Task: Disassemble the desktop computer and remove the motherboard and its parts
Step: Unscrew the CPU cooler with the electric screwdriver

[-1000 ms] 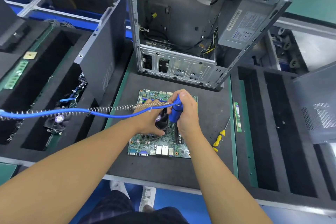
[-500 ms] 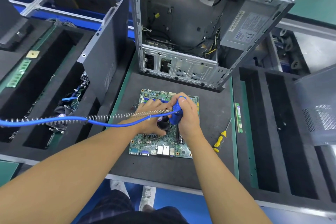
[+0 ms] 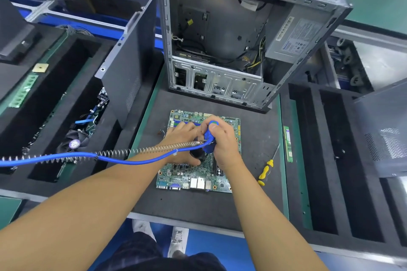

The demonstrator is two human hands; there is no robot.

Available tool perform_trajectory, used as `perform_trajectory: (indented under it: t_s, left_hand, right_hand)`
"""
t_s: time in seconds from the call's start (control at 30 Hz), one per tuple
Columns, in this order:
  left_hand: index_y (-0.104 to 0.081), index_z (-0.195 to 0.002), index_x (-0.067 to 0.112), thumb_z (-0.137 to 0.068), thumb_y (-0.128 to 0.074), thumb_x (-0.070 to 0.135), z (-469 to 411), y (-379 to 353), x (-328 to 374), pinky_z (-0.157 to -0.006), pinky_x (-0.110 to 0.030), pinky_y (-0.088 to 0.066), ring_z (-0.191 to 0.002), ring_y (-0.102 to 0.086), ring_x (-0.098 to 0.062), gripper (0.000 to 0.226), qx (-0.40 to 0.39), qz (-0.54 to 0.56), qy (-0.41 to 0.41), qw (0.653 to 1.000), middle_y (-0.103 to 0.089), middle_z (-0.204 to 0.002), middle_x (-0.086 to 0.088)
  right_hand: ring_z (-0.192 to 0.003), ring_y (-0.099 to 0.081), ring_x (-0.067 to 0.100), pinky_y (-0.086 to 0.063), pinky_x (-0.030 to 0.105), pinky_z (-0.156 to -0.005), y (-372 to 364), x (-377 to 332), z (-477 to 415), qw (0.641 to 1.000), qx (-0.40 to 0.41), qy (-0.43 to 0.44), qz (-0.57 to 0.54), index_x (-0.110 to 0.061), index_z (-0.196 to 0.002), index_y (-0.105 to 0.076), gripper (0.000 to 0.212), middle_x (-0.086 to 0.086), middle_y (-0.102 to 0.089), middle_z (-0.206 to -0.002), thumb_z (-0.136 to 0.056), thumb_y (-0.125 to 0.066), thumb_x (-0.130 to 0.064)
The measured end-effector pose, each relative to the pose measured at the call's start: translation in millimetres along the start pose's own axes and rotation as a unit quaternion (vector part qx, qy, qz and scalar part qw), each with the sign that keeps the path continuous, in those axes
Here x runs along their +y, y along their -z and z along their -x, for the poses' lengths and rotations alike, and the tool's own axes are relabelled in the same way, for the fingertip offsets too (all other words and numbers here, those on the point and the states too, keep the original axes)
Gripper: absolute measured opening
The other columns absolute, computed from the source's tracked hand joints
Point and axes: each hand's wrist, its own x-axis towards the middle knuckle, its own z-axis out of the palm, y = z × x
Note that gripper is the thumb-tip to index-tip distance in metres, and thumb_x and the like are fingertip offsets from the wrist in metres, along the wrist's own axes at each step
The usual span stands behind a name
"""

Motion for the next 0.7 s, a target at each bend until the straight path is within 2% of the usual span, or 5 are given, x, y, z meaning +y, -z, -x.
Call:
perform_trajectory:
  t_s: [0.13, 0.33, 0.5, 0.63, 0.7]
  left_hand:
    - [-0.032, -0.109, 0.041, -0.055, -0.072, 0.065, -2.5, -2.4, 1.1, -0.078, -0.034, -0.030, -0.089, -0.027, -0.013, 0.072, 0.001, -0.013, 0.008, 1.000, -0.032, -0.098, 0.015]
    - [-0.027, -0.095, 0.049, -0.057, -0.077, 0.062, -1.8, -1.0, -3.2, -0.080, -0.036, -0.030, -0.091, -0.027, -0.012, 0.065, -0.021, 0.032, -0.003, 0.999, -0.033, -0.098, 0.015]
    - [-0.031, -0.106, 0.043, -0.057, -0.077, 0.058, -2.0, 1.9, 1.4, -0.079, -0.034, -0.030, -0.094, -0.031, -0.016, 0.069, -0.014, 0.013, 0.007, 1.000, -0.038, -0.105, 0.011]
    - [-0.027, -0.100, 0.046, -0.057, -0.077, 0.058, -0.8, 1.6, 2.6, -0.078, -0.035, -0.033, -0.093, -0.031, -0.017, 0.067, -0.009, 0.005, 0.006, 1.000, -0.038, -0.104, 0.010]
    - [-0.022, -0.092, 0.051, -0.056, -0.079, 0.057, -0.1, 1.2, 1.7, -0.077, -0.035, -0.031, -0.092, -0.030, -0.016, 0.068, -0.009, 0.027, 0.004, 1.000, -0.035, -0.099, 0.012]
  right_hand:
    - [-0.055, -0.052, 0.015, -0.044, 0.023, -0.056, 0.6, -0.9, -0.4, 1.000, -0.011, 0.003, -0.025, -0.004, -0.076, -0.054, 0.030, 0.007, -0.053, -0.065, -0.090, -0.048, -0.030]
    - [-0.058, -0.039, 0.042, -0.036, 0.048, -0.058, 4.6, 3.1, -4.2, 1.000, -0.016, 0.000, -0.021, -0.009, -0.070, -0.054, 0.020, 0.015, -0.049, -0.061, -0.080, -0.047, -0.025]
    - [-0.052, -0.048, 0.015, -0.042, 0.023, -0.051, 0.1, 0.0, -3.6, 0.999, -0.024, -0.001, -0.035, -0.014, -0.071, -0.056, 0.022, 0.000, -0.055, -0.061, -0.086, -0.046, -0.026]
    - [-0.052, -0.049, 0.014, -0.043, 0.023, -0.052, -0.5, 2.3, -2.4, 0.999, -0.027, -0.001, -0.037, -0.014, -0.073, -0.056, 0.022, 0.001, -0.055, -0.063, -0.087, -0.047, -0.028]
    - [-0.055, -0.046, 0.022, -0.040, 0.030, -0.055, 2.9, 3.2, -2.5, 0.999, -0.016, -0.001, -0.041, -0.014, -0.071, -0.055, 0.020, 0.007, -0.051, -0.062, -0.083, -0.047, -0.027]
